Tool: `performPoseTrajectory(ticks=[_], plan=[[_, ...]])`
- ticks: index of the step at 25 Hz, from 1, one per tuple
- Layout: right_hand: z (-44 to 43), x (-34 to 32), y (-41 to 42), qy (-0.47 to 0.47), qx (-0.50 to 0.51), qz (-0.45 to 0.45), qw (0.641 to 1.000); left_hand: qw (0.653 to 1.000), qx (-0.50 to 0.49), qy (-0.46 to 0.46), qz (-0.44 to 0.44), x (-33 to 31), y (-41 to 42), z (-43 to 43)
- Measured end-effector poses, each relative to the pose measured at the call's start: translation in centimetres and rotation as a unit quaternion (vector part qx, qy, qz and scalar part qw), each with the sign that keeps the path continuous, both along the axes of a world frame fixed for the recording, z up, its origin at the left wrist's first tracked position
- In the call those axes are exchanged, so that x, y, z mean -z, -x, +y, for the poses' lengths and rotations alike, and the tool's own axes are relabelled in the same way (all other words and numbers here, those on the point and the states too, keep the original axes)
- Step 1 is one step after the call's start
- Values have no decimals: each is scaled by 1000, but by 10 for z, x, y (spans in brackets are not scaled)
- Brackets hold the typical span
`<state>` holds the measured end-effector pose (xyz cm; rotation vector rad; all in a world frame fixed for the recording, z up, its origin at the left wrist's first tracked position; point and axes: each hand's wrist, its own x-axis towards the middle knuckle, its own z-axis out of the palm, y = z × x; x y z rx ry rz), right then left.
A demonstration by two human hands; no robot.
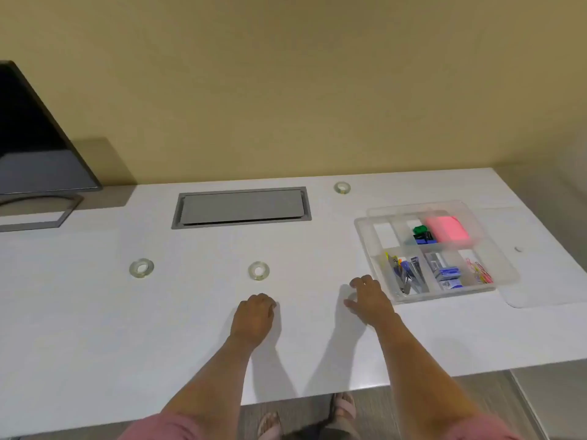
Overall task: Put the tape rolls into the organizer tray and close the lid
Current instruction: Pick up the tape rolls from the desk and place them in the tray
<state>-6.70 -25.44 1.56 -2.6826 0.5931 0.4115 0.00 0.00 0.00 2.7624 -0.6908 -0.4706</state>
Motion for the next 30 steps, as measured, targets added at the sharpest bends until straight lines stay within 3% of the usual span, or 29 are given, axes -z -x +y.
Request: performPoseTrajectory(ticks=[5, 9, 15, 20, 25, 30], plan=[[-23, 7, 4, -49, -56, 16, 997, 1000, -8, 16, 1, 6, 10, -42], [-34, 15, 5, -14, -143, 37, 989, 999, -22, 23, -3, 13, 22, -74], [-40, 19, -6, -45, -191, -12, 981, 999, -48, 15, -12, 22, 34, -106], [-48, -4, -32, -111, -173, -133, 970, 997, -75, -7, -28, 26, 36, -128], [-94, -37, -67, -130, -72, -261, 954, 996, -80, -32, -19, 26, 20, -153], [-156, -39, -86, -83, 2, -222, 972, 995, -95, -37, -7, 28, 4, -174]])
